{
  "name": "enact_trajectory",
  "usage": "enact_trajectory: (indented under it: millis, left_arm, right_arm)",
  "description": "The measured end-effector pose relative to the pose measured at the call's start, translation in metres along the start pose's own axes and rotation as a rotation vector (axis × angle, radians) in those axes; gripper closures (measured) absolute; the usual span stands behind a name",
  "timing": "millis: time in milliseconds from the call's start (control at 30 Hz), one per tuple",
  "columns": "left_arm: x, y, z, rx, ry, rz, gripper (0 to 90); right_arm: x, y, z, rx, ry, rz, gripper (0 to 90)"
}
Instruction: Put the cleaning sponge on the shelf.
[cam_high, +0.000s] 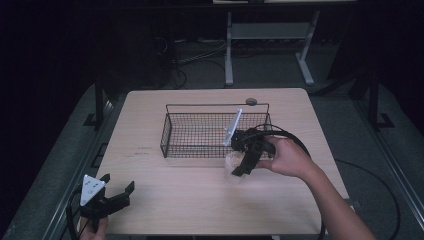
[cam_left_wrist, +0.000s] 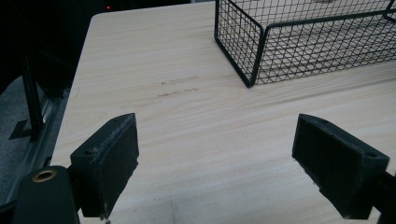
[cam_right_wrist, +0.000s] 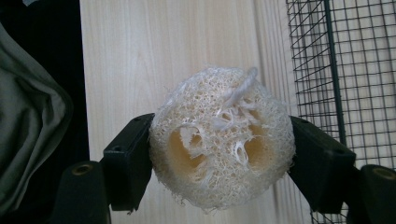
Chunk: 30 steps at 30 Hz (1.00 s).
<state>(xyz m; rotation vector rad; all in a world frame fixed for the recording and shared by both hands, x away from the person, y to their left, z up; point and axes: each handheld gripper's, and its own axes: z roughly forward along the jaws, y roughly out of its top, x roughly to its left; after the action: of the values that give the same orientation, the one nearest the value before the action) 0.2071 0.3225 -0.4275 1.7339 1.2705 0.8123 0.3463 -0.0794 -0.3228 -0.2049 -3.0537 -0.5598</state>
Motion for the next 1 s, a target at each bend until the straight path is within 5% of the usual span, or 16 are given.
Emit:
enact_trajectory:
  millis: [1000]
  left_arm:
    - [0.000, 0.001, -0.001, -0.006, -0.001, 0.000, 13.8]
  right_arm:
    - [-0.042, 0.028, -0.033, 0.020, -0.046, 0.018, 27.9]
